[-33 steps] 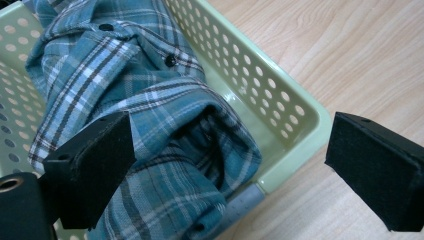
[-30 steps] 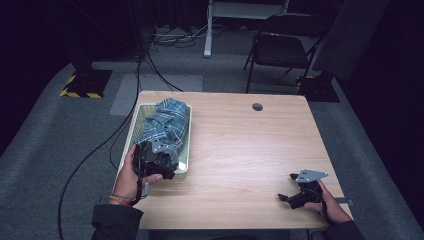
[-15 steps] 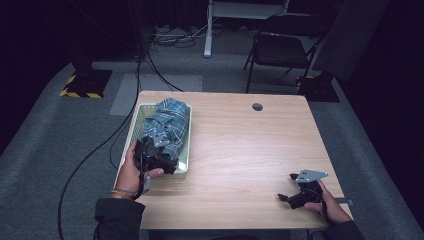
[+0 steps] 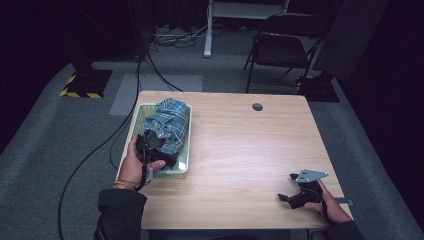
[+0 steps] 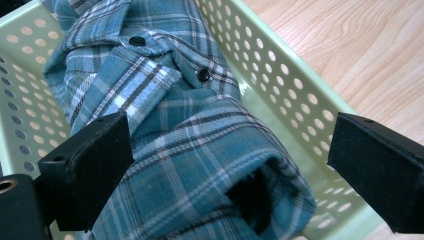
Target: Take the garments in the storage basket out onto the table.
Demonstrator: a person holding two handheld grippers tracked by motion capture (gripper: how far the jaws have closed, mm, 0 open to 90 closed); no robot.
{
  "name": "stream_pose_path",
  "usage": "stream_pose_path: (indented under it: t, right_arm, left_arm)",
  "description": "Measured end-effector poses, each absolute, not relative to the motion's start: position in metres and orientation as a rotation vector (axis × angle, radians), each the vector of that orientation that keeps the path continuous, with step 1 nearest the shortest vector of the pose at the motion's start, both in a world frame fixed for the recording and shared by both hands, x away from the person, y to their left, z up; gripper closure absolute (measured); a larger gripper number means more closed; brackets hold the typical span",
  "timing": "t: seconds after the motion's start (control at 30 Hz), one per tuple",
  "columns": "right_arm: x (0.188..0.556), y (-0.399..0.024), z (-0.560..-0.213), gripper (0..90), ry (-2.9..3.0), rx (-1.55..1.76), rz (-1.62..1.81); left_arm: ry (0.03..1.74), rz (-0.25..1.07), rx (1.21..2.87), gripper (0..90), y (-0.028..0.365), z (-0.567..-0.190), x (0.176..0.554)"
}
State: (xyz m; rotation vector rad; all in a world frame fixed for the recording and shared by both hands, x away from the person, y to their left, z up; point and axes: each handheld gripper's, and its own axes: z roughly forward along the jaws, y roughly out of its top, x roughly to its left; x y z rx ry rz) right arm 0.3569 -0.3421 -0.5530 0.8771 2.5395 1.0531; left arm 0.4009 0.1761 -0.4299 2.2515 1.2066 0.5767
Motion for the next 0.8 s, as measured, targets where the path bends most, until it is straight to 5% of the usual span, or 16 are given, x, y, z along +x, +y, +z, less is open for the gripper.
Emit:
stream_pose_path:
  t: [0.8]
  right_arm:
    - [0.357, -0.342, -0.553, 0.5, 2.539, 0.877, 1.053]
  left_arm:
    - [1.347, 0.528, 2.318, 3.6, 0.185, -0.446, 0.453]
